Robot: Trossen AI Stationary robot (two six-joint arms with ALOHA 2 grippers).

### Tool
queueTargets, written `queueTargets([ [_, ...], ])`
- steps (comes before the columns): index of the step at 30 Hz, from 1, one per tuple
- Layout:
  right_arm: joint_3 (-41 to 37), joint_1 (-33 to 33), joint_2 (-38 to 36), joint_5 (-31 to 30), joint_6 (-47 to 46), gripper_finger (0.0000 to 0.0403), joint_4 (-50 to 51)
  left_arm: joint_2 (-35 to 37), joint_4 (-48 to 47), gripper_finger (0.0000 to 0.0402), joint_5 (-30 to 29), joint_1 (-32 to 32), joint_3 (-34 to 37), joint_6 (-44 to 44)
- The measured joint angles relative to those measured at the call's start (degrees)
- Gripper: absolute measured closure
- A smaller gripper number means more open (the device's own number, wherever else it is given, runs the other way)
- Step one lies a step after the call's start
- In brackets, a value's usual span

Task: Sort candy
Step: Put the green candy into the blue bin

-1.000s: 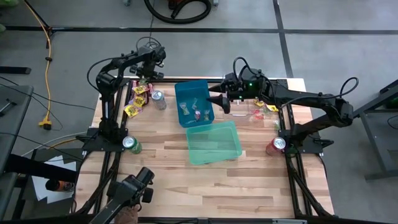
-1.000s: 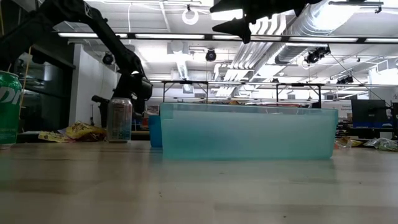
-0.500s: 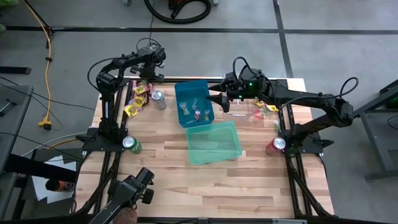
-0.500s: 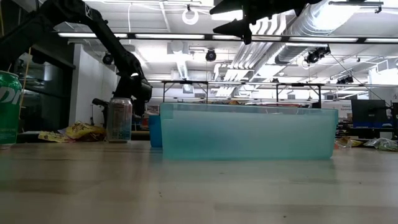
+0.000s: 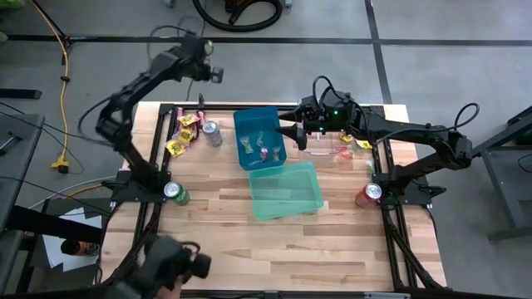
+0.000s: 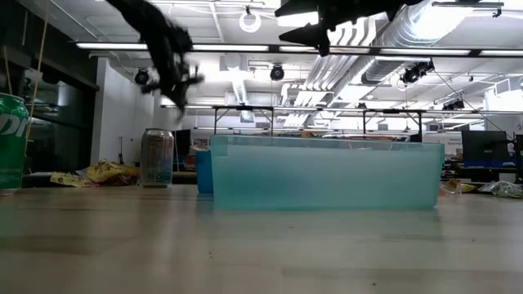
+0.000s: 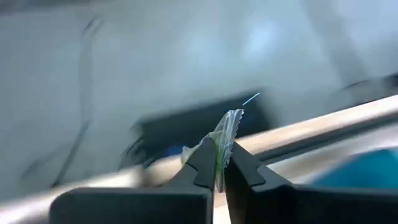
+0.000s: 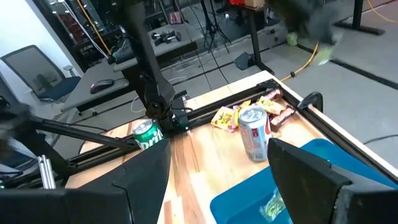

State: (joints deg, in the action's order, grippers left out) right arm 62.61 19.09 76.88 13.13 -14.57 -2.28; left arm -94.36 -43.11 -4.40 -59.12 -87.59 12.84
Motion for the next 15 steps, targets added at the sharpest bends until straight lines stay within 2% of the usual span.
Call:
queueTargets([
  [3, 0.0, 0.0, 0.0, 0.07, 0.05, 0.0139, -0.51, 6.66, 7.94, 0.0401, 4.94, 3.88, 1.0, -1.3],
  [6, 0.0, 0.0, 0.0, 0.14, 0.05, 0.0139, -0.42, 13.25, 17.3, 0.0401, 11.1, 9.11, 6.05, -2.5],
  [9, 0.0, 0.0, 0.0, 0.14, 0.05, 0.0139, -0.4, 20.07, 27.92, 0.0401, 15.98, 15.74, 15.01, -0.76],
  [15, 0.0, -0.02, 0.0, 1.73, 0.07, 0.0139, -0.41, 31.22, 51.4, 0.0401, 16.15, 29.21, 37.28, 6.68],
])
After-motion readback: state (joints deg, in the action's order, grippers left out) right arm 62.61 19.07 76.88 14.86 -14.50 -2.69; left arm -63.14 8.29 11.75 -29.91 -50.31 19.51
